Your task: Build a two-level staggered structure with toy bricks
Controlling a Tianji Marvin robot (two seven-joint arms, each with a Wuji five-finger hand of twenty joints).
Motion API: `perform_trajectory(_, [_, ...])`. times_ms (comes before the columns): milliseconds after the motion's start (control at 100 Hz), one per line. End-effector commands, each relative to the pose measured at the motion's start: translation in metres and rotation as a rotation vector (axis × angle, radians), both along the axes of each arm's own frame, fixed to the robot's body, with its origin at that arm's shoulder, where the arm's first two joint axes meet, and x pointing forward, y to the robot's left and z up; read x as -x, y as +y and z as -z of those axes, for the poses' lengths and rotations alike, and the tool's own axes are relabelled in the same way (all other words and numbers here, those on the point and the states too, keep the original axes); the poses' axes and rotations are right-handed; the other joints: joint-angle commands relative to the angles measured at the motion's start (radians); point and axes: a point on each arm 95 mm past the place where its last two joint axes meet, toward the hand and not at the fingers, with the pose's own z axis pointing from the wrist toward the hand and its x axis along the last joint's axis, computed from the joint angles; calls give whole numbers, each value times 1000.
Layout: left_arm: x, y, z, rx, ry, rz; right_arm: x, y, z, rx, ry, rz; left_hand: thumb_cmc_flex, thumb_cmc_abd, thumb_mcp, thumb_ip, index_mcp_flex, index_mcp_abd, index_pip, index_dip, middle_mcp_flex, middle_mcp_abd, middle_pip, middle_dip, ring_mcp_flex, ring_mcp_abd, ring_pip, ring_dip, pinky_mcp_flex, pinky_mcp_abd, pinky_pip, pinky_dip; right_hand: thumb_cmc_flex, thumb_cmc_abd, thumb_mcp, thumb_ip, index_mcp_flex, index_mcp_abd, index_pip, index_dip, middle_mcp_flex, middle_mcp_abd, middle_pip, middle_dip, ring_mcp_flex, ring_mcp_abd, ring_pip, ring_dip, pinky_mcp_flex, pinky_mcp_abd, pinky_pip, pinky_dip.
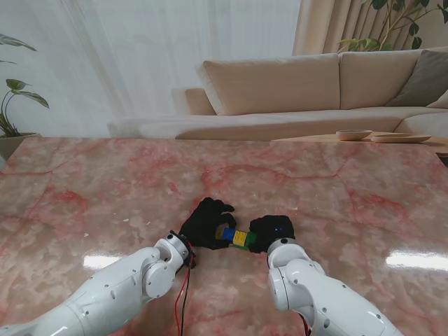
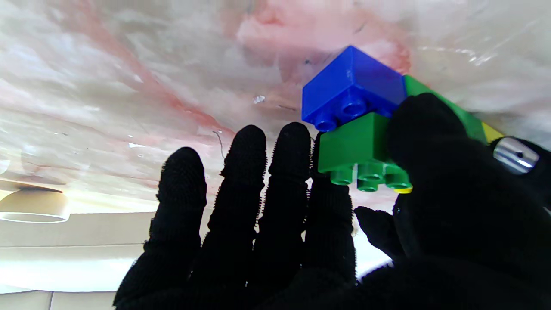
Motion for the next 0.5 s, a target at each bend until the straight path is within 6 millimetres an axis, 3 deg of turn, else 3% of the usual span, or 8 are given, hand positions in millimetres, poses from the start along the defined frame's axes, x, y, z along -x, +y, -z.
perform_trajectory(0, [25,14,39,-71,88,-4,4,-1,7,1,26,6,-36,22,2,34,-15,-25,29,22,12,-14,-16,6,15,14,-16,-1,-7,0,-8,-8,-27,0,-18,38,-6,3,-9,22,2,-6,21,11,-15,-10,16,9,-2,-23,3,28])
perform_trajectory(490, [24,15,39,-72,84,-6,8,-1,7,-10,14,6,-38,22,7,37,-15,-22,24,22,13,-15,-15,6,16,14,-15,0,-7,1,-8,-8,-25,5,-20,42,-5,-1,-8,30,2,-8,16,13,-14,-9,13,9,-1,-22,3,26])
